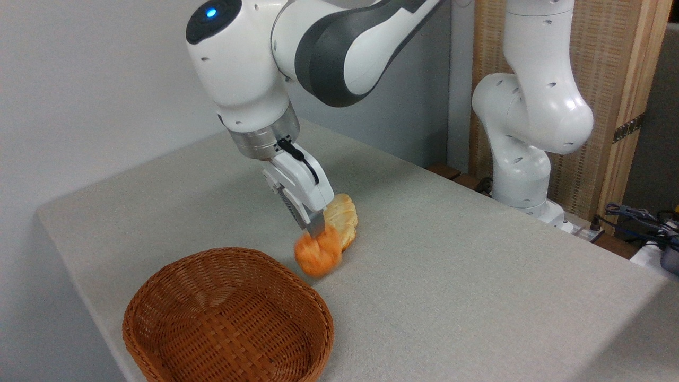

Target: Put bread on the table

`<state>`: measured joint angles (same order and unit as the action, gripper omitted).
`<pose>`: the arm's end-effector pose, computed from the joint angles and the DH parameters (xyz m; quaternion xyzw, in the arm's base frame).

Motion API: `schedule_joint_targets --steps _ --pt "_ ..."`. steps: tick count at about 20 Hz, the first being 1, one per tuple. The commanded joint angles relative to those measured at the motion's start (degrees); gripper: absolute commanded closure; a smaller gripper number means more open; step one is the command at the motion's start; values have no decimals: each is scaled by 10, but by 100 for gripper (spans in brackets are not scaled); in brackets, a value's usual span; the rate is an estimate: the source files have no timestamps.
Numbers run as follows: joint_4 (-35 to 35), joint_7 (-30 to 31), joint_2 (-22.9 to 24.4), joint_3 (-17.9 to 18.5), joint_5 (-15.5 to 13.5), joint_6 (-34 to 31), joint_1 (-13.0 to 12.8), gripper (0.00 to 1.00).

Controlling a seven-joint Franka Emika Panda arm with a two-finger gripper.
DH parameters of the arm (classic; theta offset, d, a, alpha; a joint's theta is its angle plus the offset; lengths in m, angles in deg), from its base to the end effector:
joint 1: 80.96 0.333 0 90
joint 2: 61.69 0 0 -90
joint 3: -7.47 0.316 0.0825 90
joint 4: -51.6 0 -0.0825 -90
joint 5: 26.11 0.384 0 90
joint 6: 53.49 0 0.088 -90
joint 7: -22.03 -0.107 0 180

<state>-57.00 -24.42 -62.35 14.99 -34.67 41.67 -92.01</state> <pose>0.5336 -0.0478 0.4751 0.9038 -0.4037 -0.0874 0.1119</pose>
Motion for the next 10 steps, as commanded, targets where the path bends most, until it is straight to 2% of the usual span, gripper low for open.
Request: schedule_joint_targets --steps 1,6,10 --pt "-4 -8 7 6 7 -3 -4 0" --pt "2 -8 9 5 6 6 -6 0" --pt "39 -3 11 0 3 62 -7 0"
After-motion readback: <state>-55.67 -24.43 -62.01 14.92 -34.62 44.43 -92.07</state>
